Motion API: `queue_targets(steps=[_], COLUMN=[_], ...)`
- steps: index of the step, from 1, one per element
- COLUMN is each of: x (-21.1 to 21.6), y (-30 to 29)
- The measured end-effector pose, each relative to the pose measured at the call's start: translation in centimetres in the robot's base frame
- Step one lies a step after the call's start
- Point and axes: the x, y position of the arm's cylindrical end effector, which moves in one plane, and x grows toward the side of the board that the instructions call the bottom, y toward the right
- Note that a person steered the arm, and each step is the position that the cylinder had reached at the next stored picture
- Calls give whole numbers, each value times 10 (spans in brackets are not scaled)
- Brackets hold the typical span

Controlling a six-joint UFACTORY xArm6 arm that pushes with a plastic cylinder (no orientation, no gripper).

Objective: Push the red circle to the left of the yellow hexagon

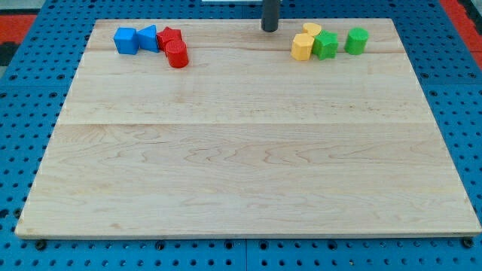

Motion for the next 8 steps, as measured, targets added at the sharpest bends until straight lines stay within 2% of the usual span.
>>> queue_targets(steps=[1,2,3,4,5,6,7,8], x=[36,110,120,88,72,67,67,73], y=[-38,-80,-186,-202,-197,-163,-77,-49])
